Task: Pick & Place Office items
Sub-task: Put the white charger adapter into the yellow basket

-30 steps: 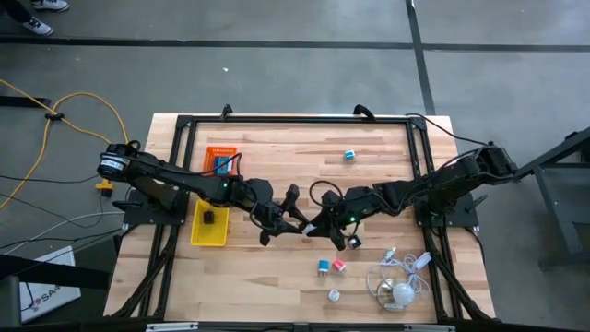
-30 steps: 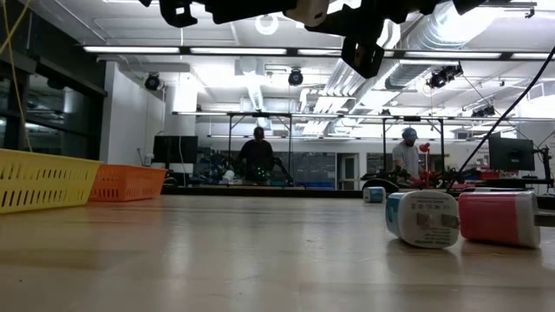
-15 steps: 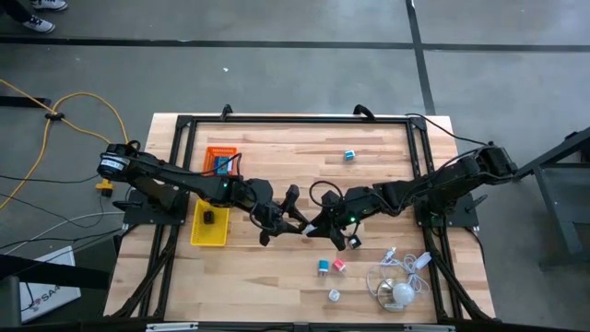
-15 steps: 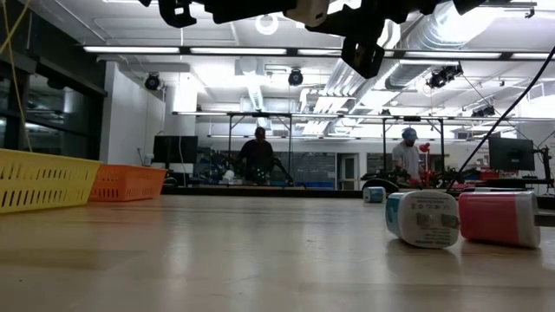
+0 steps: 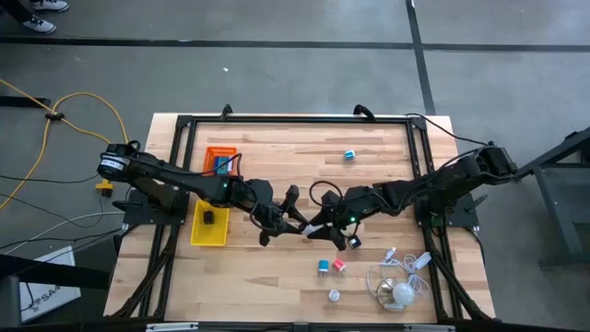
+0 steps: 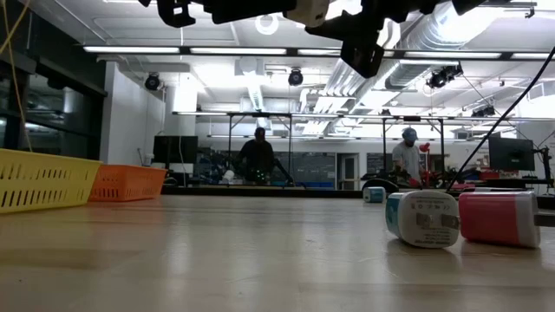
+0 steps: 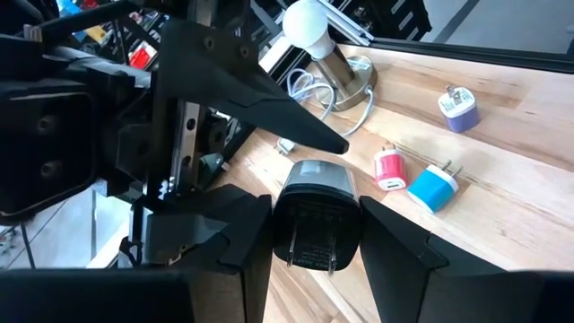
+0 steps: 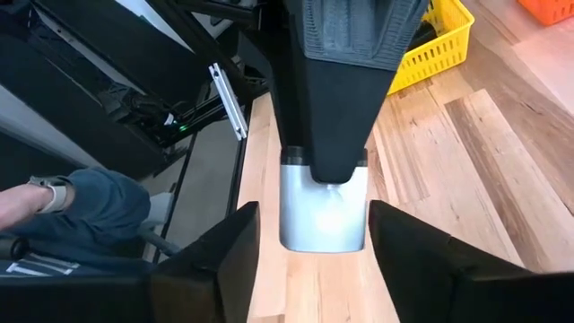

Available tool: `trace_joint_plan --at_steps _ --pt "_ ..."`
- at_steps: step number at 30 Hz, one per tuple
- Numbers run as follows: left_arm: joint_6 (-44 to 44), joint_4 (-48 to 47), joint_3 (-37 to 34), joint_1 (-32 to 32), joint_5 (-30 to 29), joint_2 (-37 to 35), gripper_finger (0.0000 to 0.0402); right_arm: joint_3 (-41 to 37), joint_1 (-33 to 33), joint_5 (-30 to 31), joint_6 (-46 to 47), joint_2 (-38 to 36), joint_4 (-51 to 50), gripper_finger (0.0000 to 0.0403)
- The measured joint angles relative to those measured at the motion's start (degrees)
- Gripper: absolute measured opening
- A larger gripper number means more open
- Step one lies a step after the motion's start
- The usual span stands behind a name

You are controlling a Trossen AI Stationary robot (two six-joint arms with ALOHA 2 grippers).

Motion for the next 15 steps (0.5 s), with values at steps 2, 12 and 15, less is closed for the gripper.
trace_joint_plan --at_steps 2,12,15 --pt "0.0 0.0 0.0 0.0 0.0 0.0 0.0135 0.0 0.0 -0.31 0.03 0.0 -0.08 0.0202" --pt "-3.01 -0.97 -0.02 0.0 -2.23 0.0 0.0134 0.02 0.0 -5.37 -0.95 -0.02 -5.58 0.0208" --pt "-4.5 -3.12 -0.02 0.0 -5.49 -0.08 0.0134 0.02 -0.02 -7.16 -0.97 -0.02 -6.44 0.0208"
